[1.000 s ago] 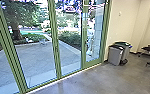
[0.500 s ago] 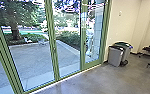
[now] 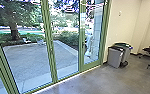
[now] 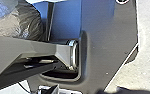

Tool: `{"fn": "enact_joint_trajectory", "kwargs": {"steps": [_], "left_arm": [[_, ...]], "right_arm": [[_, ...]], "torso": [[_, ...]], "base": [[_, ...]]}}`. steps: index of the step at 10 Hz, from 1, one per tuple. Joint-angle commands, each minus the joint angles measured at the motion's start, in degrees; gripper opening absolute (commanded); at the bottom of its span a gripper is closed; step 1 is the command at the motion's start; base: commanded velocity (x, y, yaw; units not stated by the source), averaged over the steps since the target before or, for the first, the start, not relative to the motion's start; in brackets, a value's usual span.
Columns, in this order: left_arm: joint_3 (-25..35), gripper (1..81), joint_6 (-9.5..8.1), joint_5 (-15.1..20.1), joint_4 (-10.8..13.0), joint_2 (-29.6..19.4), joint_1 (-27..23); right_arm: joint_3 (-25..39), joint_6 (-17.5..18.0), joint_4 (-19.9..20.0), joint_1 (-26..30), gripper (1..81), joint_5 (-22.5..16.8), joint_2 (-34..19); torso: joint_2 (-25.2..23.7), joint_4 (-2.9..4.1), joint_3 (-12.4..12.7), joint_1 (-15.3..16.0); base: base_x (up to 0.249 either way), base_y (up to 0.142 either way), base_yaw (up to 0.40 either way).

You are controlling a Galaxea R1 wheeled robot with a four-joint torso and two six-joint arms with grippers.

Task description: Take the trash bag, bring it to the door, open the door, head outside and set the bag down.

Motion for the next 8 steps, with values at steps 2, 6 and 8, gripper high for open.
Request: {"fn": "enact_joint_trajectory", "kwargs": {"steps": [2, 6, 8], "left_arm": [[0.1, 1.0, 0.19, 3.5, 0.6, 0.0, -2.9], [0.1, 1.0, 0.19, 3.4, 0.6, 0.0, -2.9], [0.1, 1.0, 0.19, 3.5, 0.6, 0.0, -2.9]], "right_arm": [[0.2, -0.4, -0.4, 2.4, 81.1, -3.4, 0.5], [0.2, -0.4, -0.4, 2.4, 81.1, -3.4, 0.4], [0.2, -0.4, -0.4, 2.3, 81.1, -3.4, 0.4]], "torso": [[0.0, 0.0, 0.0, 0.0], [0.0, 0.0, 0.0, 0.0], [0.0, 0.0, 0.0, 0.0]], "base": [[0.136, -0.138, 0.0], [0.142, -0.134, 0.0], [0.173, -0.11, 0.0]]}}
